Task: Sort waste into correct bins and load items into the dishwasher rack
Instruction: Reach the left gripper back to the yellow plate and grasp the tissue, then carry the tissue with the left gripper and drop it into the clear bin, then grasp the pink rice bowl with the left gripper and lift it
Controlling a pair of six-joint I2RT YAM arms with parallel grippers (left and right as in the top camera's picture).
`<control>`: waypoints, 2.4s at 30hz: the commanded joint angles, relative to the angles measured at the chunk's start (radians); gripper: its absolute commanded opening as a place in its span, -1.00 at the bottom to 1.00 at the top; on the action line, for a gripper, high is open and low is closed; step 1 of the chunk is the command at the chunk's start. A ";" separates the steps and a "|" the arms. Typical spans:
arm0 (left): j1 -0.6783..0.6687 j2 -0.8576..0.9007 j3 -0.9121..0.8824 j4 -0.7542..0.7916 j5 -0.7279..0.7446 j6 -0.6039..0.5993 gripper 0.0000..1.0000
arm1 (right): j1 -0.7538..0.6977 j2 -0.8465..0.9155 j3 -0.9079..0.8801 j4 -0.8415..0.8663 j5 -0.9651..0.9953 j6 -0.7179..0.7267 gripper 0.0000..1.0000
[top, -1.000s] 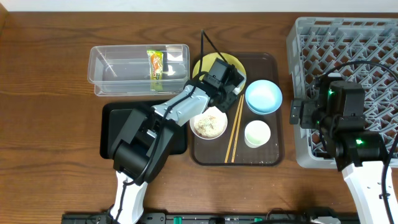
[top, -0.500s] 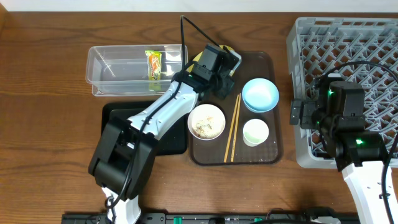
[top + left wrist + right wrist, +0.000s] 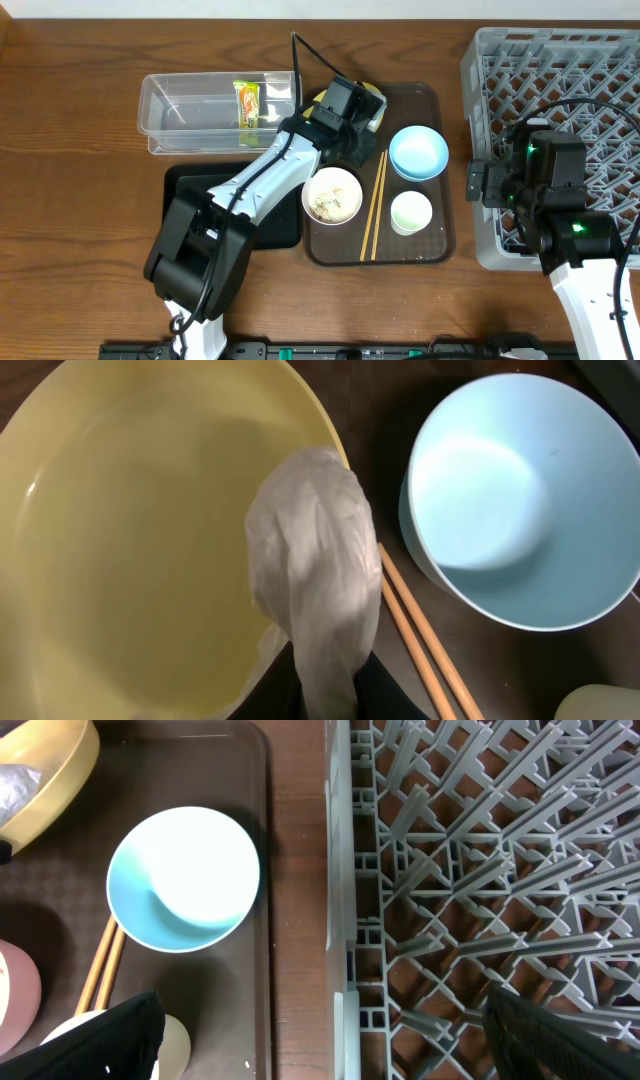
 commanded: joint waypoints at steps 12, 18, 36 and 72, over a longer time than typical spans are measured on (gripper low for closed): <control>0.004 0.003 -0.005 -0.046 -0.005 -0.012 -0.81 | -0.010 -0.005 0.021 0.000 0.010 0.008 0.98; 0.050 -0.077 -0.003 -0.046 -0.006 -0.012 -0.88 | -0.010 -0.005 0.021 0.000 0.010 0.008 0.98; 0.533 -0.150 -0.009 -0.042 -0.085 -0.549 -0.76 | -0.010 -0.004 0.021 0.000 0.009 0.009 0.98; -0.128 -0.063 -0.028 -0.364 -0.085 -0.583 0.01 | -0.009 -0.004 0.021 -0.016 0.009 0.009 0.99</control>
